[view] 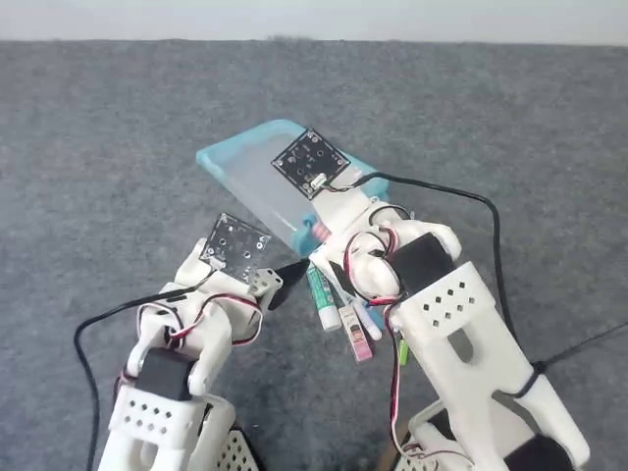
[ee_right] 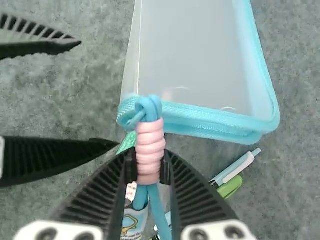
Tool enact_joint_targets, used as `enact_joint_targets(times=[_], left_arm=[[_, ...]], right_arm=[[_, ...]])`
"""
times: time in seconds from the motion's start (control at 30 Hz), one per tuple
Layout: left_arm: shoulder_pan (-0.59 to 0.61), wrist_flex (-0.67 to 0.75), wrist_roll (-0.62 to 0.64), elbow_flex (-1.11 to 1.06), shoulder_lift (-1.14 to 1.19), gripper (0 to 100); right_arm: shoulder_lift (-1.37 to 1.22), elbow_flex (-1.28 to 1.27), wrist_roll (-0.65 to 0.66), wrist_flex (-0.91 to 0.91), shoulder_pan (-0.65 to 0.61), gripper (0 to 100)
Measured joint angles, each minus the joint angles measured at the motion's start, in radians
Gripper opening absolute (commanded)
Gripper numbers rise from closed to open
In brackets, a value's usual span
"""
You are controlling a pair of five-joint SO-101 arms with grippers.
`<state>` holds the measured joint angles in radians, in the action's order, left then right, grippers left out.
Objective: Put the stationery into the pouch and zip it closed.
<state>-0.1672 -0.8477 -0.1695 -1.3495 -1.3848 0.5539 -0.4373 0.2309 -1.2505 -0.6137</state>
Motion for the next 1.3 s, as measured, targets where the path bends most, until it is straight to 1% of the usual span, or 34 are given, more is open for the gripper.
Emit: enact_joint_targets(times=[0.2, 0.27, 0.47, 0.6, 0.7, 0.83, 0.97, 1.17, 1.3], left_arm=[[0.021, 0.046, 0.000, -0.009, 0.006, 31], [0.026, 0.084, 0.000, -0.009, 0.038, 31], [0.084, 0.233, 0.003, -0.009, 0.252, 31], [0.153, 0.285, 0.002, 0.002, 0.379, 31], [0.186, 0.305, 0.002, 0.026, 0.427, 31], [0.204, 0.307, 0.002, 0.028, 0.433, 31], [0.212, 0.307, 0.002, 0.028, 0.434, 31], [0.216, 0.307, 0.002, 0.028, 0.434, 31], [0.218, 0.307, 0.002, 0.028, 0.434, 31]], right_arm=[[0.000, 0.000, 0.000, -0.003, 0.000, 0.8], [0.000, 0.000, 0.000, -0.011, 0.000, 0.8], [0.000, -0.002, 0.000, -0.018, 0.000, 0.8], [0.000, -0.029, 0.000, -0.018, 0.000, 0.8], [0.000, -0.054, 0.011, -0.009, -0.002, 0.8], [0.000, -0.114, 0.054, -0.006, -0.002, 0.8], [0.000, -0.207, 0.091, 0.054, 0.002, 0.8], [0.002, -0.290, 0.152, 0.121, 0.100, 0.8], [0.008, -0.322, 0.161, 0.133, 0.115, 0.8]])
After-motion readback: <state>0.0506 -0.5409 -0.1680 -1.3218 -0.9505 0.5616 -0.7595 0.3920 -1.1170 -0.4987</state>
